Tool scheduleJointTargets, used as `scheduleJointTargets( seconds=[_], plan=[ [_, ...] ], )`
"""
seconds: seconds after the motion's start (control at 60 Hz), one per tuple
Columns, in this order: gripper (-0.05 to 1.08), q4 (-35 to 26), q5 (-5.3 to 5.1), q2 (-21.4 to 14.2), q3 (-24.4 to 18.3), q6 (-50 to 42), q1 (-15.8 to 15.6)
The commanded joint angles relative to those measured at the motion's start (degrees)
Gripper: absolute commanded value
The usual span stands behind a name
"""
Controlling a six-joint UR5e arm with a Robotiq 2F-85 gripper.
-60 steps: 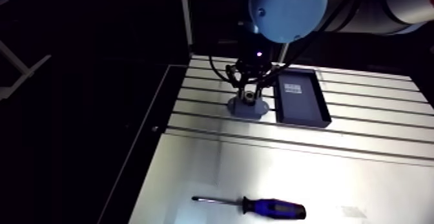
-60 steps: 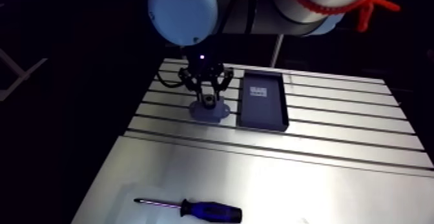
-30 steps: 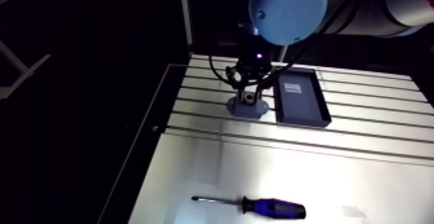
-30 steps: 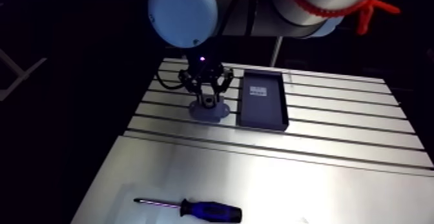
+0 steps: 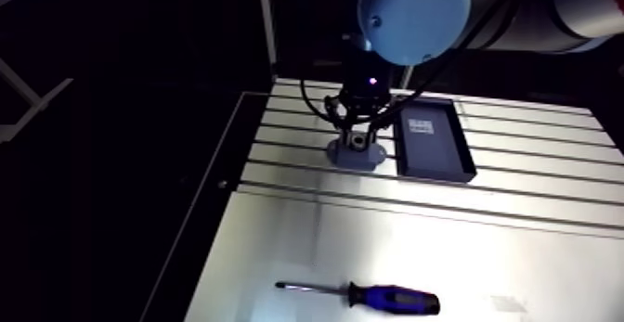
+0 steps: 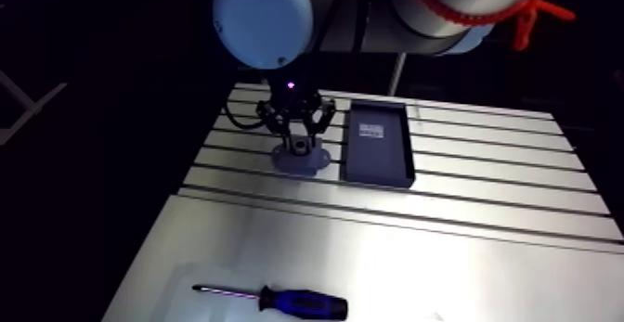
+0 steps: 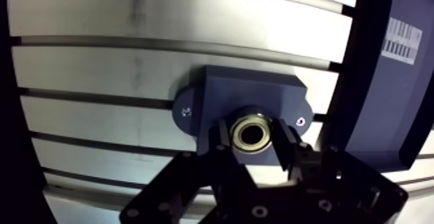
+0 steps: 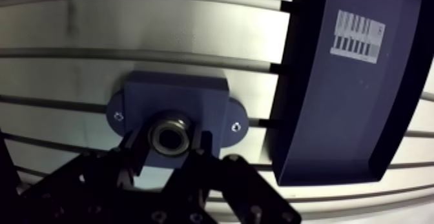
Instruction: Pick up the bearing and press it into the housing until flush.
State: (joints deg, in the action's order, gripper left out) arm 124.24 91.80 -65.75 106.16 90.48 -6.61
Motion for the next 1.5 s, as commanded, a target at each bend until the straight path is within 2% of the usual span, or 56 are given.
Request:
scheduleJointTargets(
  seconds=[0.017, 1.167, 1.2, 1.217, 1.233, 1.267, 1.283, 1.3, 1.4, 1.5],
  plan=[
    [0.74, 0.00, 0.00, 0.06, 0.06, 0.00, 0.02],
    [0.73, 0.08, 0.25, 0.15, 0.50, 0.00, 0.11],
    [0.71, 0.08, 0.41, 0.07, 0.50, -0.07, 0.11],
    [0.59, 0.08, 0.66, 0.06, 0.50, -0.08, 0.11],
    [0.59, 0.08, 0.66, 0.06, 0.50, -0.08, 0.11],
    [0.15, 0.01, 1.10, -0.18, 0.41, -0.09, 0.11],
    [0.15, 0.01, 1.10, -0.18, 0.41, -0.09, 0.11],
    [0.02, 0.00, 1.43, -0.28, 0.34, -0.09, 0.18],
    [0.01, 0.00, 2.34, -0.70, 0.24, -0.07, 0.11],
    [0.01, 0.00, 2.30, -0.97, -0.10, -0.09, 0.11]
  ],
)
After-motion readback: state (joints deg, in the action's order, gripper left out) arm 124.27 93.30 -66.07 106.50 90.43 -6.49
